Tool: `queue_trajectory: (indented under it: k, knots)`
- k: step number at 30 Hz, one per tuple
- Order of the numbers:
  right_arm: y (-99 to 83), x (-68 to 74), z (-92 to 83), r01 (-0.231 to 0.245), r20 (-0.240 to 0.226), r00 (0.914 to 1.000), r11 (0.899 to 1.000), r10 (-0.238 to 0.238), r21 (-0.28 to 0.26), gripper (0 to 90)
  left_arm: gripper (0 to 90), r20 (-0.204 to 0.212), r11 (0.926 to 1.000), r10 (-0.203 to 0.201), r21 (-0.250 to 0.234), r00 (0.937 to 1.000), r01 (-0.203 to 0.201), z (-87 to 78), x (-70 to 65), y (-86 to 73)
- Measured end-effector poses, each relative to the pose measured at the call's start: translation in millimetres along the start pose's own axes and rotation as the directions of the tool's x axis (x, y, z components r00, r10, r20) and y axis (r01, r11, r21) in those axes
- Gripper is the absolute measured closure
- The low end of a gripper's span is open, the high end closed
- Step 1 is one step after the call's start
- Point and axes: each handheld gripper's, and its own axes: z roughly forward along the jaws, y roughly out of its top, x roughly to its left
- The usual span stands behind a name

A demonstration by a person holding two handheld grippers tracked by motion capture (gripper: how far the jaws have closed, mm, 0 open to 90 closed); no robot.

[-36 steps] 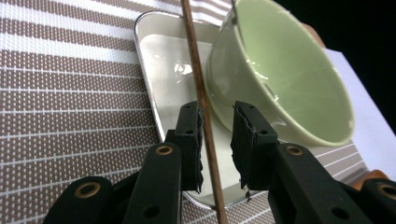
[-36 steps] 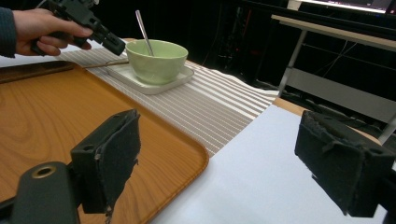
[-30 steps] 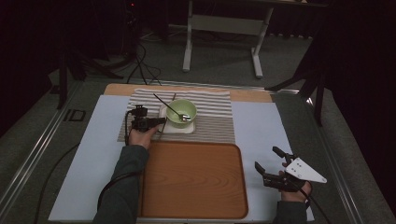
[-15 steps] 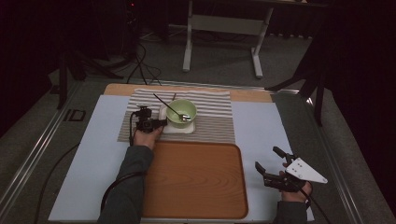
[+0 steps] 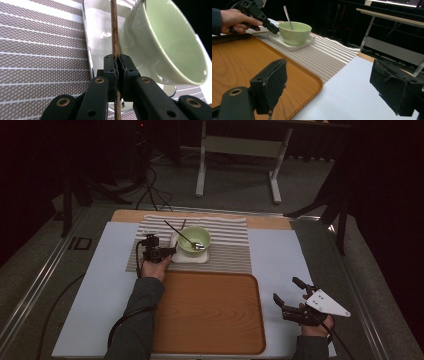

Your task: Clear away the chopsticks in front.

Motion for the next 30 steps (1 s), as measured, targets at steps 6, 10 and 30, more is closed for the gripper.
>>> queue_trajectory:
  k: [6, 10, 30]
  knots:
    - [0.0, 1.1, 0.4, 0.0, 0.0, 1.0, 1.0, 0.0, 0.002, 13.7, 85.9, 0.001, 0.9992, -0.014, -0.036, 0.9999, 0.014, -17.1, 1.1, -0.7]
    - [0.2, 1.8, 0.3, 0.002, 0.0, 1.0, 1.0, -0.002, 0.001, 13.7, 85.8, -0.013, 0.9976, -0.028, -0.064, 0.9995, 0.027, -30.6, 4.0, -2.9]
    - [0.7, 2.9, -1.0, 0.003, 0.007, 1.0, 1.0, -0.003, -0.003, 13.7, 85.8, -0.049, 0.9791, -0.067, -0.196, 0.9965, 0.056, -93.0, 2.3, -18.0]
